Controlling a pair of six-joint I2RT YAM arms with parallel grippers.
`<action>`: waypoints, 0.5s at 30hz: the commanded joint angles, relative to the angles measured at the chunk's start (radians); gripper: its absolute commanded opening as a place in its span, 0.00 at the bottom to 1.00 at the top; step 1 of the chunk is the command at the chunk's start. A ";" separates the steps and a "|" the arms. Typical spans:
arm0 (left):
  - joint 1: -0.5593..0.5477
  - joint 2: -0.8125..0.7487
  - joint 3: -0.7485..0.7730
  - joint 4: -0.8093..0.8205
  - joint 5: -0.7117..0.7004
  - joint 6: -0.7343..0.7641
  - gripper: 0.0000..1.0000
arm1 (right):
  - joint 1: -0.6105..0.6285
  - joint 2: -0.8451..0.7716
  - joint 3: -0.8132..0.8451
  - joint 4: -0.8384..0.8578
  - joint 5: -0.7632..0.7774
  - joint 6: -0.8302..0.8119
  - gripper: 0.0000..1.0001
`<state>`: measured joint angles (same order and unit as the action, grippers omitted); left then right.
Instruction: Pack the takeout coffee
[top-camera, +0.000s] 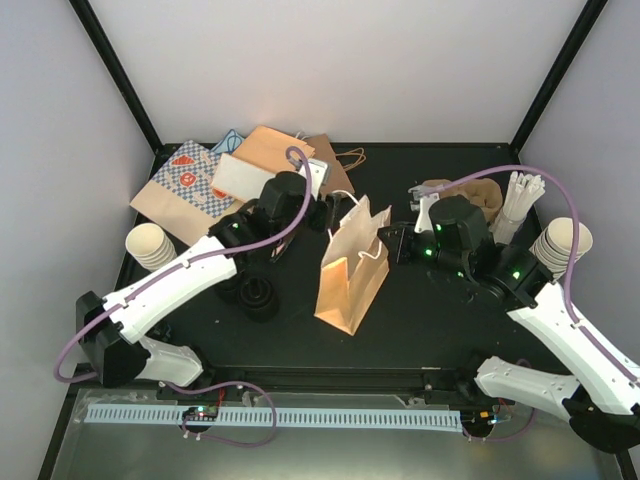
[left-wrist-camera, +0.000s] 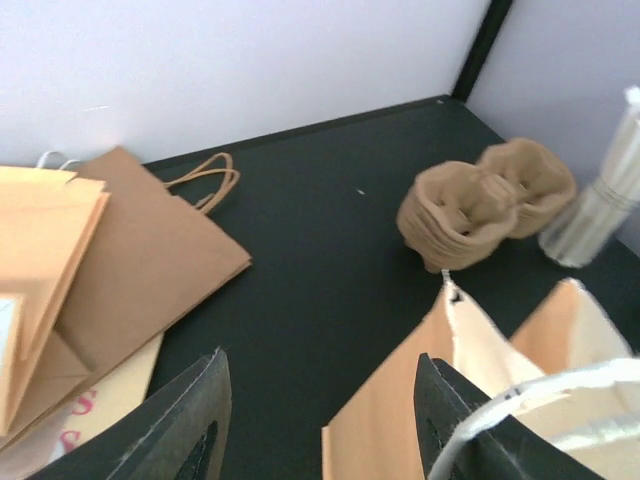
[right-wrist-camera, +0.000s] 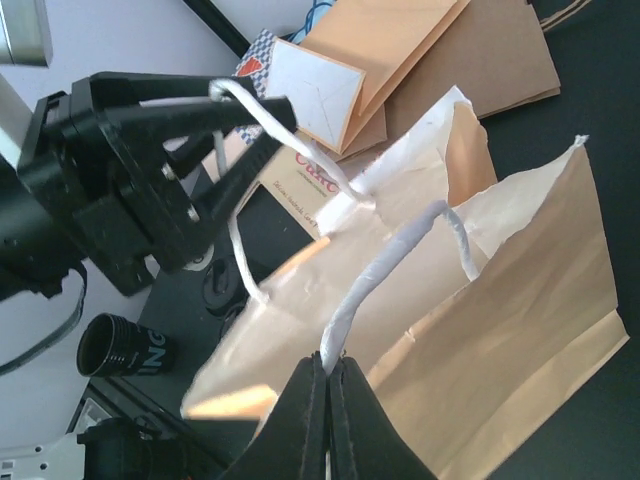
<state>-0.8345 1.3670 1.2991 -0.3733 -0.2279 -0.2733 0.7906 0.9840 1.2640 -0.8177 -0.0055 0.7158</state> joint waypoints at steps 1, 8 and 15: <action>0.052 -0.052 -0.004 -0.017 -0.041 -0.082 0.53 | 0.002 -0.022 -0.010 -0.038 0.037 -0.015 0.01; 0.090 -0.133 -0.075 -0.012 -0.021 -0.100 0.52 | 0.002 -0.053 -0.038 -0.095 0.084 -0.025 0.01; 0.143 -0.159 -0.118 -0.017 -0.005 -0.111 0.52 | 0.002 -0.135 -0.123 -0.158 0.113 -0.020 0.02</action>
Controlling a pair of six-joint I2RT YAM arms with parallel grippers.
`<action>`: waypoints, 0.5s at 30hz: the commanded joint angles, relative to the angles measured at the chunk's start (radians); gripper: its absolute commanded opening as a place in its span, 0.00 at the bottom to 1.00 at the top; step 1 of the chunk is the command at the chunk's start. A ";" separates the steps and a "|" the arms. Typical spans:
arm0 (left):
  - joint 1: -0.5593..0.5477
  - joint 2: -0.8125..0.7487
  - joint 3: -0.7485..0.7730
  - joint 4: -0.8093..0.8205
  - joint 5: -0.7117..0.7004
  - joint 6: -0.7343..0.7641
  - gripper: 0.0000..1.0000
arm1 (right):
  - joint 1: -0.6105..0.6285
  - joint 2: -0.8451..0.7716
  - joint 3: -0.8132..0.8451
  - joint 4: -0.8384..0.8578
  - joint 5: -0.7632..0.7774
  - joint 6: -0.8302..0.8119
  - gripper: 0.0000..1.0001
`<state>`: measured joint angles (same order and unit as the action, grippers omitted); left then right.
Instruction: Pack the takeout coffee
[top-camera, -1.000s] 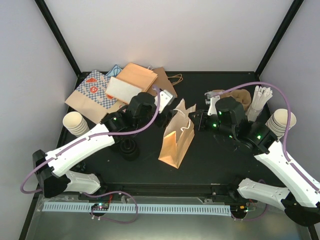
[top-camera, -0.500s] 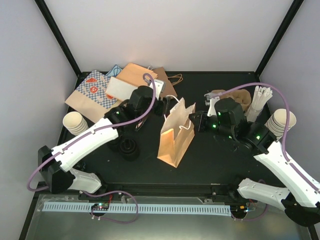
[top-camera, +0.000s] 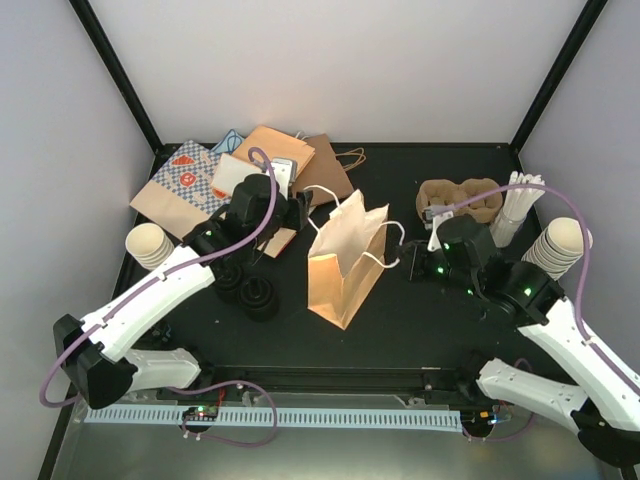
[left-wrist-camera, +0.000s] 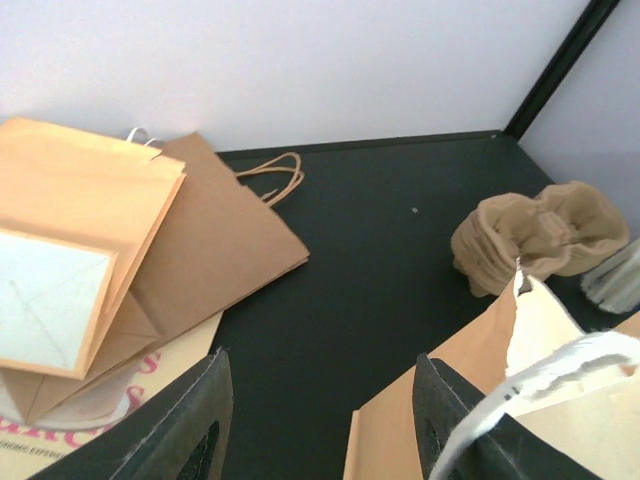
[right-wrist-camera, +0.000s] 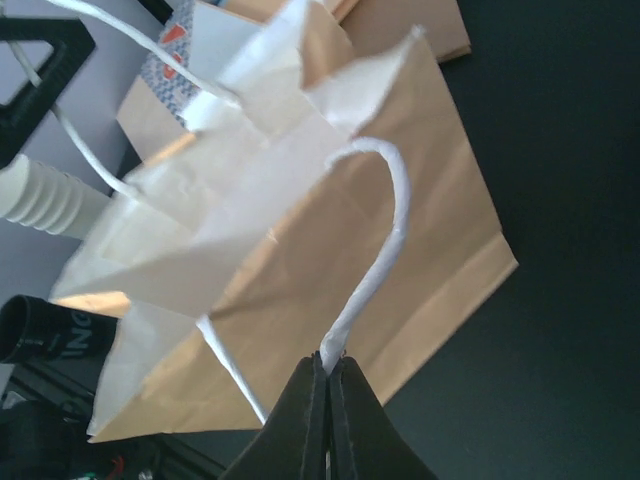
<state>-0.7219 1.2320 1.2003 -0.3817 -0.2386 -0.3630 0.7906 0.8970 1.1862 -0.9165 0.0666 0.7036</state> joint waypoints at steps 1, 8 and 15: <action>0.038 -0.029 -0.024 -0.008 0.005 -0.022 0.52 | 0.002 -0.059 -0.061 -0.064 0.043 -0.003 0.02; 0.081 -0.044 -0.038 -0.027 0.021 -0.017 0.52 | 0.002 -0.109 -0.139 -0.110 0.066 0.017 0.02; 0.110 -0.055 -0.048 -0.046 0.031 -0.011 0.51 | 0.002 -0.150 -0.131 -0.197 0.189 0.033 0.05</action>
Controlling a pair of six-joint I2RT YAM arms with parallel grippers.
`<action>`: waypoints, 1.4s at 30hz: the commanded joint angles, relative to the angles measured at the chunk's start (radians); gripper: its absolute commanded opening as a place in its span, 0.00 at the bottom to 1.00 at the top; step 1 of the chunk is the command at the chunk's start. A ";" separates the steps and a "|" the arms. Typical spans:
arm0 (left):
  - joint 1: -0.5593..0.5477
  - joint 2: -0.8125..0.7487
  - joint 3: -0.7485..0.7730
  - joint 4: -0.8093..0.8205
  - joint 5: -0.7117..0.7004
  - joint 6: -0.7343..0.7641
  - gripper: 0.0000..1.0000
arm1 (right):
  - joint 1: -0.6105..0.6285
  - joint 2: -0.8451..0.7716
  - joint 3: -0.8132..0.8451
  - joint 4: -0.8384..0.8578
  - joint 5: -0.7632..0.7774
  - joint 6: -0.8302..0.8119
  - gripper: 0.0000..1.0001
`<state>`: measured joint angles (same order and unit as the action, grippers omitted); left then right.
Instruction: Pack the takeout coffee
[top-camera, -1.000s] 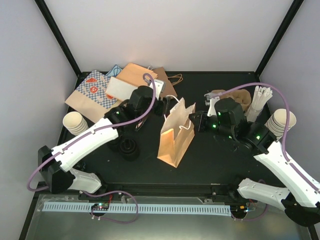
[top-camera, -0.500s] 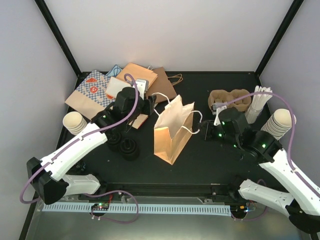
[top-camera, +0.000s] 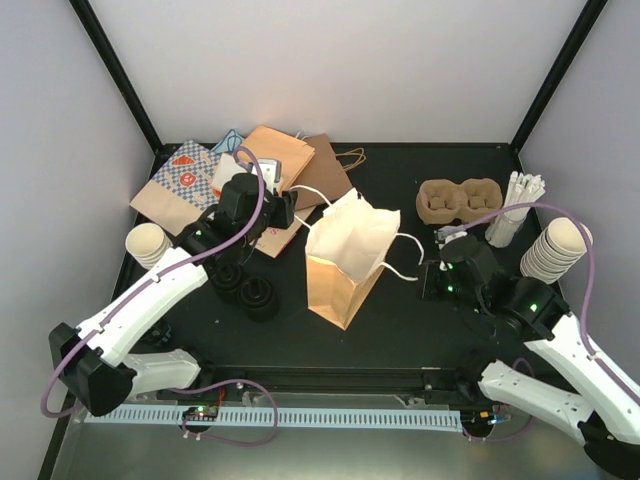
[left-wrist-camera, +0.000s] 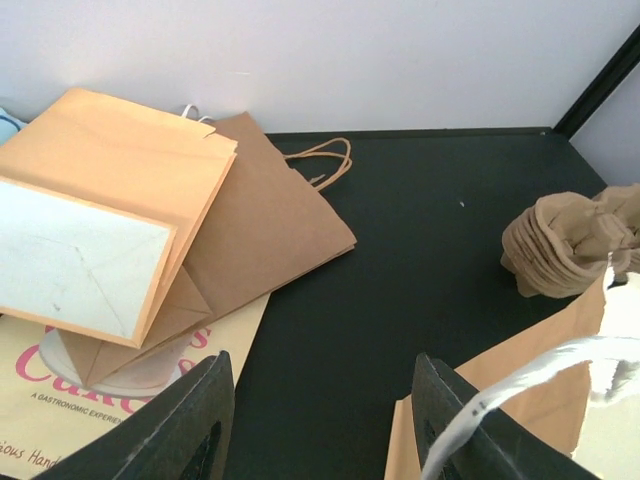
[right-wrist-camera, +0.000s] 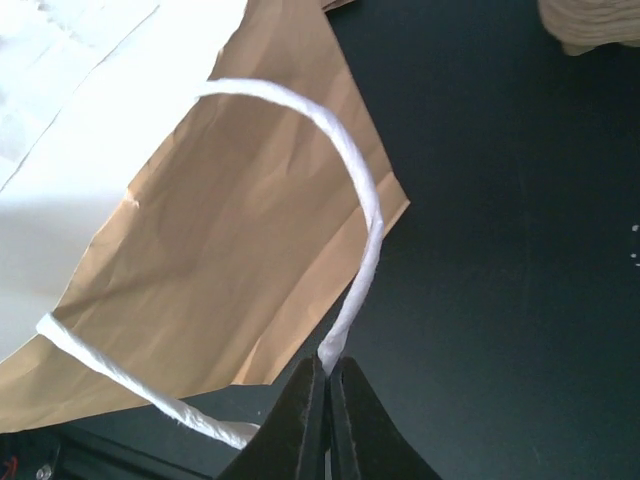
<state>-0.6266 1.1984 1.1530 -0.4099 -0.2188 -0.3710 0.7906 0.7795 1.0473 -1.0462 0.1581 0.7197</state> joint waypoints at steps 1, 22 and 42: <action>0.015 -0.021 0.001 -0.022 0.013 -0.002 0.51 | 0.001 -0.039 0.010 -0.066 0.098 0.016 0.06; 0.072 -0.059 0.094 -0.103 -0.061 0.092 0.48 | 0.002 -0.039 0.137 -0.225 0.287 0.040 0.06; 0.086 0.010 0.164 0.005 0.505 0.115 0.25 | 0.002 0.021 0.017 -0.045 0.108 -0.037 0.06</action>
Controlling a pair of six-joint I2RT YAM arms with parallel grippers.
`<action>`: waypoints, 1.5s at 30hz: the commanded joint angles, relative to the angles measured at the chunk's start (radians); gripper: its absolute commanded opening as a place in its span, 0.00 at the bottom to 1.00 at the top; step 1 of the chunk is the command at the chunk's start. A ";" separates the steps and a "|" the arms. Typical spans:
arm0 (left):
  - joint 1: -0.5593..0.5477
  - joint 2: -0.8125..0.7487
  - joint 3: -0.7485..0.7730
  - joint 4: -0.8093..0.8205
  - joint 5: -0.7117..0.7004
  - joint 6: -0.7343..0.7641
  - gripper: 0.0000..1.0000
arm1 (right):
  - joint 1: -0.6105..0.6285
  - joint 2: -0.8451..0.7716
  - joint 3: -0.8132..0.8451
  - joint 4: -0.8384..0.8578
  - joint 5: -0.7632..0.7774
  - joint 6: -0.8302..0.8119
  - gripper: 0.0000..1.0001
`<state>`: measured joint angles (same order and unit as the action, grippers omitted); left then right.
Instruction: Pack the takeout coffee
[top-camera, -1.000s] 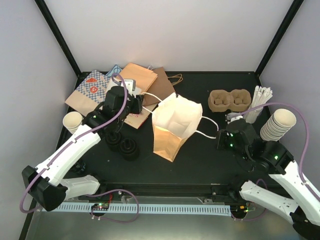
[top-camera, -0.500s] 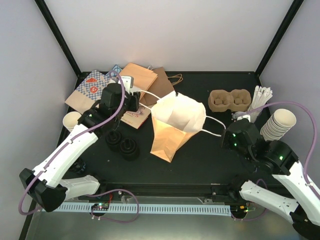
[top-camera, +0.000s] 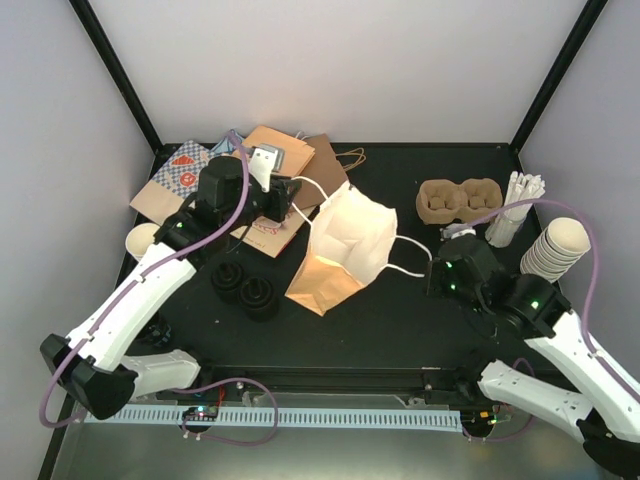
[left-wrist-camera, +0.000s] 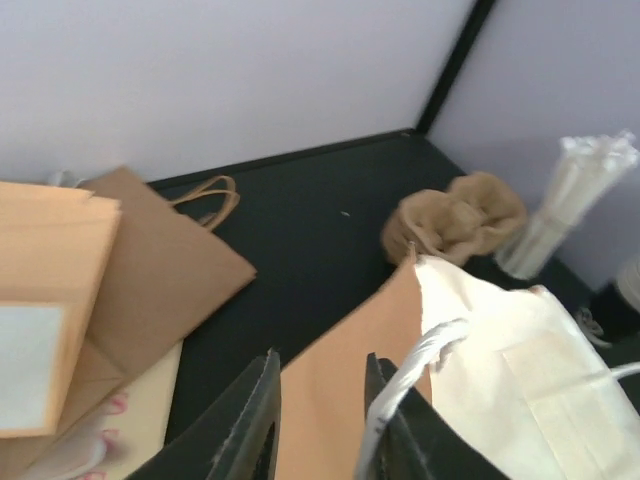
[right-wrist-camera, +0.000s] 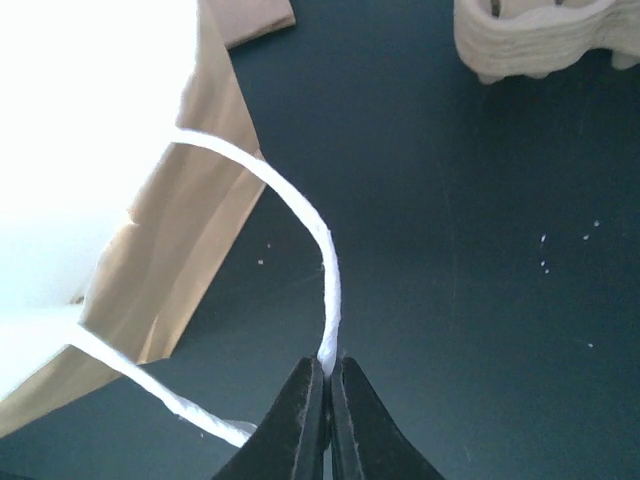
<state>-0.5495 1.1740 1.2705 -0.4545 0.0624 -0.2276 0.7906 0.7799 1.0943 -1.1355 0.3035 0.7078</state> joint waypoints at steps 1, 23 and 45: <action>0.009 0.039 0.046 0.058 0.261 -0.035 0.19 | 0.002 0.025 -0.037 0.043 -0.039 -0.027 0.06; -0.086 0.101 0.078 0.092 0.509 -0.009 0.02 | 0.002 -0.015 0.022 0.012 -0.073 -0.121 0.34; -0.094 0.093 0.096 0.057 0.478 0.012 0.02 | 0.002 0.233 0.248 0.231 -0.290 -0.543 0.02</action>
<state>-0.6373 1.2724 1.3109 -0.3904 0.5430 -0.2375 0.7906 0.9463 1.3441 -0.9787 0.0994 0.2817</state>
